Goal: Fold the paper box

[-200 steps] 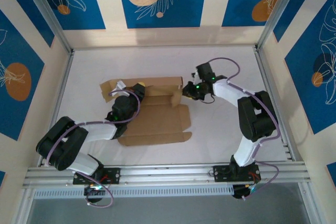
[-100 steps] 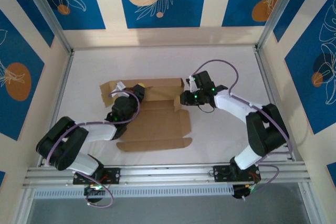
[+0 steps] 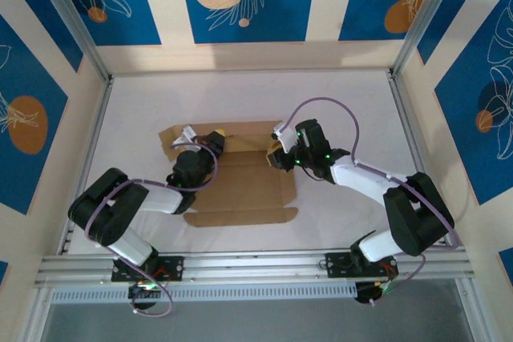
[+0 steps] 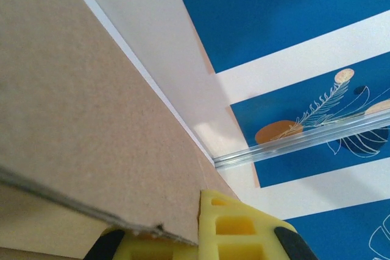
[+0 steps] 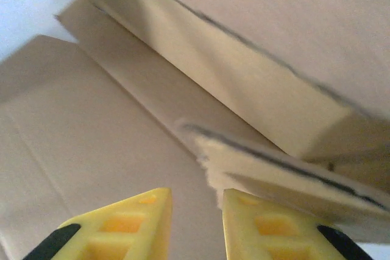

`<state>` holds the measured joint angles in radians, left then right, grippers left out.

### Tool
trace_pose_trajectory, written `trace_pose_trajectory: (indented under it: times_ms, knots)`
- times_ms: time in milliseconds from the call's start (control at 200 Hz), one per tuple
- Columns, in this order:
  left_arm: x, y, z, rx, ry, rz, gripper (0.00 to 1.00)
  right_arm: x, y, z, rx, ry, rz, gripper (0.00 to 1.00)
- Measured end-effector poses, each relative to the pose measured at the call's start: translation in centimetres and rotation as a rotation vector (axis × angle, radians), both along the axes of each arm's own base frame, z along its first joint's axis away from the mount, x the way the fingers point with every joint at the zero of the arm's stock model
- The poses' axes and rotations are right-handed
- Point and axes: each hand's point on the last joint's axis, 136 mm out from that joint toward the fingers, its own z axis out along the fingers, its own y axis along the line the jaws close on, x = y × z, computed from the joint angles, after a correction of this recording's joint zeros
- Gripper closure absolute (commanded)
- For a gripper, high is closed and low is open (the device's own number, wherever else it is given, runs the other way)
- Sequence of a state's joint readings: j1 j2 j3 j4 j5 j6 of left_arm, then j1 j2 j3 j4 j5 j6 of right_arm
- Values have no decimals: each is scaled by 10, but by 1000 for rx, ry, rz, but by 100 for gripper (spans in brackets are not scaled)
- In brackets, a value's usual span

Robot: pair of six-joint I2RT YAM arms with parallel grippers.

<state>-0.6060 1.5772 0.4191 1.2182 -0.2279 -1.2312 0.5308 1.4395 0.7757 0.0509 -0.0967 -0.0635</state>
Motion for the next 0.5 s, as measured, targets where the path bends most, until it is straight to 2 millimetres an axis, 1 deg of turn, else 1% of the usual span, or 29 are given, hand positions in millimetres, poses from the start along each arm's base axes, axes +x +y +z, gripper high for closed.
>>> trace_pose_trajectory:
  times_ms: [80,100,110,180,240,350,355,390,430,460,470,500]
  knots:
    - [0,-1,1,-1,-2,-9,100,-13,11,16,45,-5,93,65]
    - [-1,-1,1,-1,-2,-10,100,-15,12,17,47,-4,105,65]
    - [-1,-1,1,-1,-3,-10,100,-18,13,22,56,-8,115,65]
    - [0,0,2,2,-4,-12,100,-27,12,34,71,-21,154,66]
    - [0,1,2,4,-2,-9,100,-37,9,49,93,-38,182,67]
    - [1,2,1,10,-1,-11,100,-46,-6,86,155,-113,197,70]
    - [1,2,1,10,-1,-11,100,-48,-7,91,162,-126,198,70]
    - [1,2,1,11,-1,-13,100,-49,-13,102,178,-156,193,72]
    - [1,2,1,12,-1,-16,100,-50,-24,118,195,-214,170,77]
    - [2,2,1,11,-2,-16,100,-50,-28,124,200,-235,163,78]
    - [2,2,1,11,-2,-16,100,-51,-31,129,204,-253,156,79]
    - [2,2,1,12,-2,-19,100,-48,-38,133,199,-282,128,80]
